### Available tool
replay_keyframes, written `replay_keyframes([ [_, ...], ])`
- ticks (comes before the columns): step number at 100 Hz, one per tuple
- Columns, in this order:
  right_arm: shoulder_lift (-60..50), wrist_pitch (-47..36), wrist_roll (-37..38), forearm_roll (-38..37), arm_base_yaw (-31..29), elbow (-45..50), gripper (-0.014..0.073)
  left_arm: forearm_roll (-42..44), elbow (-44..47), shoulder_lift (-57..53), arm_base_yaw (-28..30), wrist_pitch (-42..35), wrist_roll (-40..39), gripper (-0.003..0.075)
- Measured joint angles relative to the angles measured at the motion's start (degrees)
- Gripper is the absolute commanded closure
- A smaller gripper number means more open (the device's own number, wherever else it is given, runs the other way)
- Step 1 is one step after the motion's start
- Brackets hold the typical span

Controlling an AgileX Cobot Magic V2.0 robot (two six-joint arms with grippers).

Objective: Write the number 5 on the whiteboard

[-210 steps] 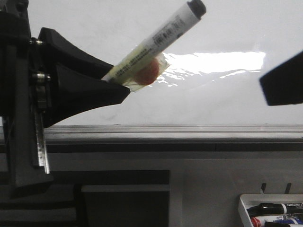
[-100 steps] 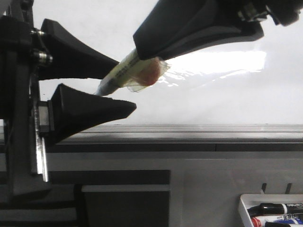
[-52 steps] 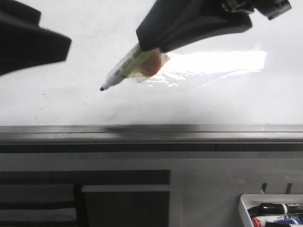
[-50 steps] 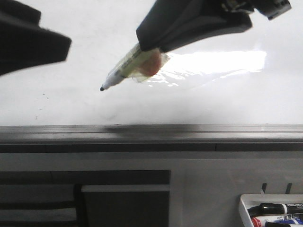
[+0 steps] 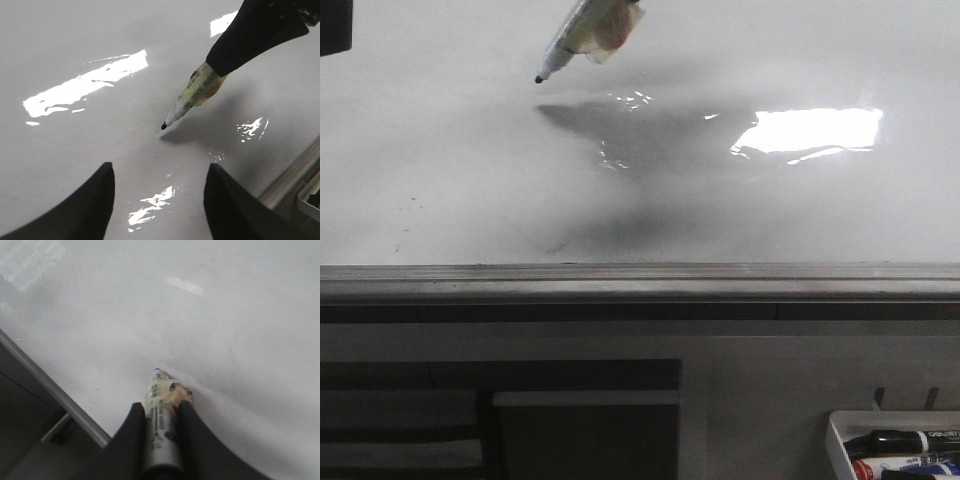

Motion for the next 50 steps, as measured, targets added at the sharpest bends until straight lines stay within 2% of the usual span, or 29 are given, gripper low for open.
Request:
replay_keyframes([
  [38,1.79,1.9,-0.05,1.09,0.92,4.42,0.0655,0.0,0.0,0.0,0.11,0.0,-0.11,0.0357],
  [50,0.75,3.65,-0.05,1.34,-0.4,4.97,0.0655,0.0,0.0,0.0,0.11,0.0,-0.11,0.0357],
])
